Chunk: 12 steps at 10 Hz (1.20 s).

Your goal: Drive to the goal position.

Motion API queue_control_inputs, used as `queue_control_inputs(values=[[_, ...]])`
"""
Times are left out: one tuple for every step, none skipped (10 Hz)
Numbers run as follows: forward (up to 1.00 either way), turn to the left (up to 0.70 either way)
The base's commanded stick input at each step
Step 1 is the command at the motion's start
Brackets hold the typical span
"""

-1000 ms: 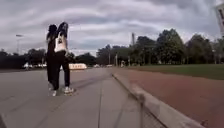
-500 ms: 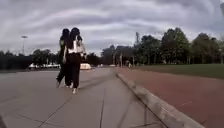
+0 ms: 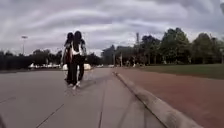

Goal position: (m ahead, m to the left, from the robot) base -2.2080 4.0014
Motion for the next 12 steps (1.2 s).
queue_control_inputs(values=[[0.7, 0.0], [0.7, 0.0], [0.7, 0.12], [0.7, 0.3], [0.7, 0.23], [0.7, 0.16], [0.7, 0.09], [0.7, 0.02], [0.23, 0.0], [0.0, 0.0], [0.0, 0.47], [0.0, 0.7]])
